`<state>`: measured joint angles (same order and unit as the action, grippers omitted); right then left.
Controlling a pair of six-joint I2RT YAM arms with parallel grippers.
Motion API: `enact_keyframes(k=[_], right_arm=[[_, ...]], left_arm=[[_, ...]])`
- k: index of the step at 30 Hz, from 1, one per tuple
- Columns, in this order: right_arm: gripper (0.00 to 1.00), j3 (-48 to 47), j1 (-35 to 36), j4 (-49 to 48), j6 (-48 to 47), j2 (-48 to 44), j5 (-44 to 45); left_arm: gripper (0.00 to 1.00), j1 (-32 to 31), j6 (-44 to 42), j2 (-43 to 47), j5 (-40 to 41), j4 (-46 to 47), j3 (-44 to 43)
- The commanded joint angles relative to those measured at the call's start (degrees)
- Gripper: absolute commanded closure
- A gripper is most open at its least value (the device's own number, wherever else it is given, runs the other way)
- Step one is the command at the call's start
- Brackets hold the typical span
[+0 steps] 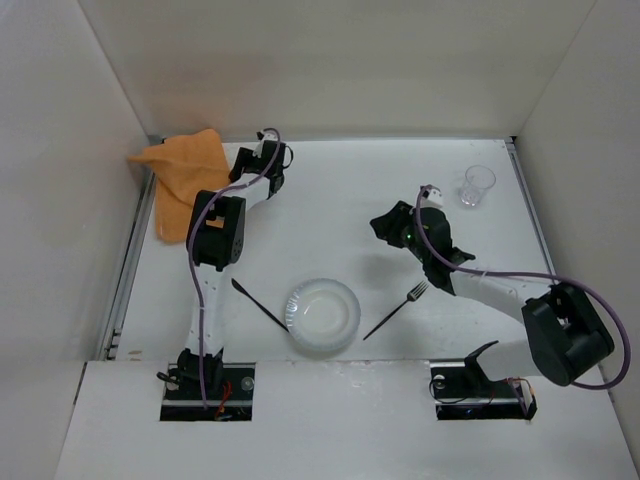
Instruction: Set the dinner table for one person
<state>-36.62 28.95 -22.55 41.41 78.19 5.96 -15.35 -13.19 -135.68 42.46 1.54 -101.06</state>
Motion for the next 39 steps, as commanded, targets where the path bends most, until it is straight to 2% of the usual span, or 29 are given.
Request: enact_keyframes(k=[1, 9, 18, 23, 27, 33, 39], right_arm=[[0.54, 0.6, 0.4, -3.4, -0.1, -2.0, 0.0], [0.53, 0.6, 0.2, -3.3, 0.3, -1.9, -0.4], [0.53, 0.1, 0.4, -3.4, 0.2, -0.5, -0.4], [0.54, -0.2, 0.4, -3.4, 0.0, 0.3, -0.2], [0.54, -1.1, 0.6, -3.5, 0.1, 2.5, -0.8], [0.54, -1.6, 1.5, -3.6, -0.2, 3.2, -0.9], [0.53, -1.5, 1.5, -3.6, -0.3, 3.1, -0.6]], left_arm=[[0.48, -0.7, -8.2, -0.8, 5.4, 3.7, -1.5], [0.6, 0.5, -8.8, -0.7, 5.8, 7.0, 3.5], [0.61, 1.9, -9.1, -1.9, 5.3, 7.8, 2.0], [0.83, 1.6, -8.5, -0.6, 5.8, 9.3, 2.1], [0.9, -0.7, -7.6, 2.3, 5.6, 9.6, 2.1], [0.94, -3.8, -2.1, 5.4, 3.0, 7.7, 1.0], [0.95, -6.7, 9.8, 6.6, -2.6, 0.1, -2.4]])
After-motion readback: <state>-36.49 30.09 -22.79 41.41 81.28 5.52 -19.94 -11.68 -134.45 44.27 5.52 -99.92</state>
